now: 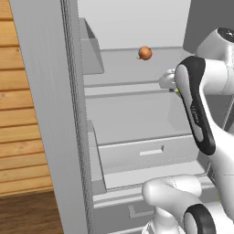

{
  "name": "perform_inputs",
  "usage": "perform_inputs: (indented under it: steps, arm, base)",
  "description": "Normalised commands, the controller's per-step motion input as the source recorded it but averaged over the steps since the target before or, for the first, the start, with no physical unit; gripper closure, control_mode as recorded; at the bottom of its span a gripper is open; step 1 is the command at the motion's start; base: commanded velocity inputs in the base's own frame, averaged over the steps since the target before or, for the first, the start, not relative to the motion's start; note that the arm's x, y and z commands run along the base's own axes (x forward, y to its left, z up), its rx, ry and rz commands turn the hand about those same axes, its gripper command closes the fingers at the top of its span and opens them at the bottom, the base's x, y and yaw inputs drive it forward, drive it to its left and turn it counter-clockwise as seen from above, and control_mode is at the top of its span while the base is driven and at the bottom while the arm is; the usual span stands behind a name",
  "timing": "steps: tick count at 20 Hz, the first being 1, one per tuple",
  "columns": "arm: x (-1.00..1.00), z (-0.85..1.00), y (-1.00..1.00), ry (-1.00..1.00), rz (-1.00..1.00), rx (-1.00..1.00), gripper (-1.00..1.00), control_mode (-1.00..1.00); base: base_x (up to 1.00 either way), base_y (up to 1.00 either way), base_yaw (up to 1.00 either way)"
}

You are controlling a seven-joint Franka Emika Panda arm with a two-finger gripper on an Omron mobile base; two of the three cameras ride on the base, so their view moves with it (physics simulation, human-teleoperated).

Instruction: Grab a lemon wedge from the fridge and one ice cube from the ice bowl, and put them in the glass of lemonade.

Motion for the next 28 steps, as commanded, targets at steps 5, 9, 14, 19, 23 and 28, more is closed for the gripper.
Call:
perform_inputs:
  steps: [5, 9, 14, 19, 23, 28]
  arm:
    - [-0.99, -0.37, 0.25, 0.0, 0.0, -0.02, 1.0, -1.0]
    - [-0.79, -0.39, 0.07, 0.0, 0.0, -0.05, 1.0, -1.0]
    - [-0.68, -0.26, 0.0, 0.0, 0.0, -0.04, 1.0, -1.0]
    - [0.0, 0.0, 0.0, 0.0, 0.0, 0.0, 1.0, 1.0]
    - [0.0, 0.0, 0.0, 0.0, 0.0, 0.0, 1.0, 1.0]
    - [0.0, 0.0, 0.0, 0.0, 0.0, 0.0, 1.0, 1.0]
  base:
    - [0.0, 0.0, 0.0]
    - [0.0, 0.0, 0.0]
    - [0.0, 0.0, 0.0]
    - [-0.63, 0.0, 0.0]
    - [-0.46, 0.07, -0.01]
    - [0.08, 0.05, -0.16]
